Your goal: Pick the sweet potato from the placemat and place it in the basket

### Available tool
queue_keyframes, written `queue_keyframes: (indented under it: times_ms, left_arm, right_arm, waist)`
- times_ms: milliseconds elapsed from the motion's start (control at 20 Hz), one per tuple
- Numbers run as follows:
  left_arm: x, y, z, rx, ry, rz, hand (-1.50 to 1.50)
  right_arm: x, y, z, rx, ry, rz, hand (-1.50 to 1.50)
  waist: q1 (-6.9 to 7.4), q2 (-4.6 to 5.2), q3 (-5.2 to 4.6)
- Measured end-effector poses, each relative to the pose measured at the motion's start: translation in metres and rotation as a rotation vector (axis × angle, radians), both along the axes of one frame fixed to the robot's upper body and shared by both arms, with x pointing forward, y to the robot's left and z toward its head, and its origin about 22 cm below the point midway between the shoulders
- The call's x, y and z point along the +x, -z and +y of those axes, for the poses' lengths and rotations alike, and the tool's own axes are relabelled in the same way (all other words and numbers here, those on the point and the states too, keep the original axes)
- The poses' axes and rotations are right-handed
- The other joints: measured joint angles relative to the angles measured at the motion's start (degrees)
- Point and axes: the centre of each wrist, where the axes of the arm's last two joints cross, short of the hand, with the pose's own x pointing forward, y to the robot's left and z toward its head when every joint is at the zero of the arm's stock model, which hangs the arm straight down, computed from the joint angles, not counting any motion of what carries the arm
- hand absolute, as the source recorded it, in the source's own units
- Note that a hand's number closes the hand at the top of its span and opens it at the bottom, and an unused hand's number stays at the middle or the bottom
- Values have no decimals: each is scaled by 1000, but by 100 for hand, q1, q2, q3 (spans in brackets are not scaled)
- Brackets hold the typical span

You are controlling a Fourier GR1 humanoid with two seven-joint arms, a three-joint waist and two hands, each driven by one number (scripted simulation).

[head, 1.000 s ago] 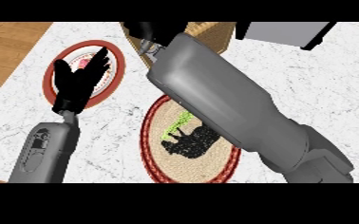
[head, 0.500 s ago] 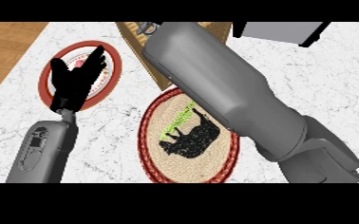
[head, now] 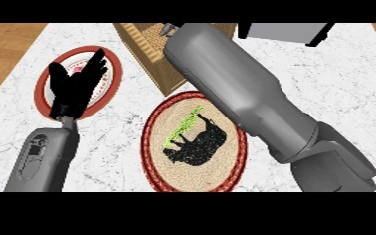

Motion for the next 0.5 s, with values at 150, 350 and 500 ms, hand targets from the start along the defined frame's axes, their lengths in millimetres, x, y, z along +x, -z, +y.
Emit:
queue_keyframes:
  times_ms: [150,350,500]
  left_arm:
    - [-2,1,2,-3,-3,-2,0]
    - [-3,2,0,-6,5,-5,0]
    - [-2,0,0,-3,3,-3,0]
  right_arm:
    - [7,12,-8,21,33,18,-150]
    - [12,23,-14,46,43,17,-150]
    - [13,25,-14,64,24,-15,-150]
  waist:
    - [-18,3,3]
    - [17,16,7]
    - [28,27,8]
